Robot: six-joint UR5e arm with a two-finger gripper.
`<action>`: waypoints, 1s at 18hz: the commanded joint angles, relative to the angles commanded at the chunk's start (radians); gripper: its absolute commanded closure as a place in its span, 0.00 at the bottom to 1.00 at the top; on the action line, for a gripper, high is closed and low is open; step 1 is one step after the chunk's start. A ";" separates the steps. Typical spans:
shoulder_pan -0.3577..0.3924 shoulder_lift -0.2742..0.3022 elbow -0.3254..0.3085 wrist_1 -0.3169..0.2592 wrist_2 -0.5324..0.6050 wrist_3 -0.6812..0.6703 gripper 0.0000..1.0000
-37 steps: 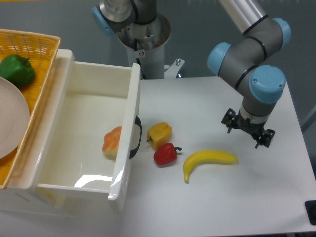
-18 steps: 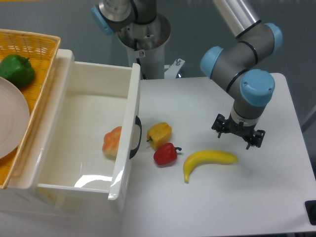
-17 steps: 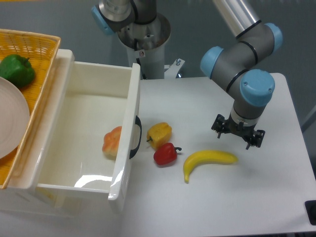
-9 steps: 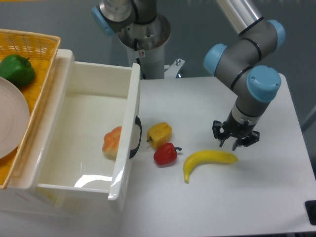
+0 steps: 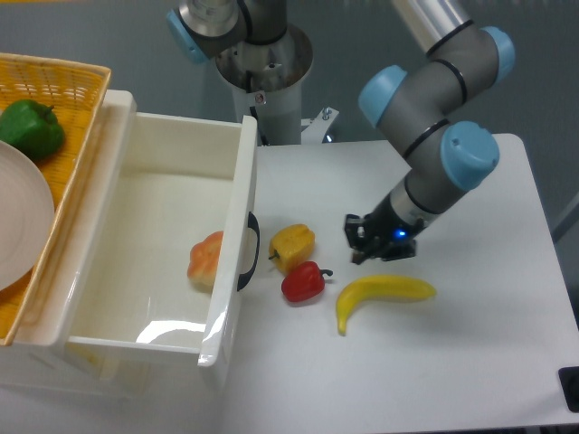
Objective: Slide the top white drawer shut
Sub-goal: 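Move the gripper toward the front panel of the open white drawer, then push the drawer front with the gripper, sliding the drawer into the cabinet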
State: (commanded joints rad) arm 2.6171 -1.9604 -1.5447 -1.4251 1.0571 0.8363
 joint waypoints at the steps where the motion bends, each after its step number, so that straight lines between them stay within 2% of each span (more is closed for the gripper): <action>1: -0.008 0.000 0.002 0.002 -0.011 -0.015 0.84; 10: -0.061 0.002 0.000 0.002 -0.086 -0.063 0.84; 18: -0.089 0.018 0.009 0.000 -0.100 -0.101 0.84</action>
State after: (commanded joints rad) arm 2.5280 -1.9420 -1.5355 -1.4250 0.9572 0.7348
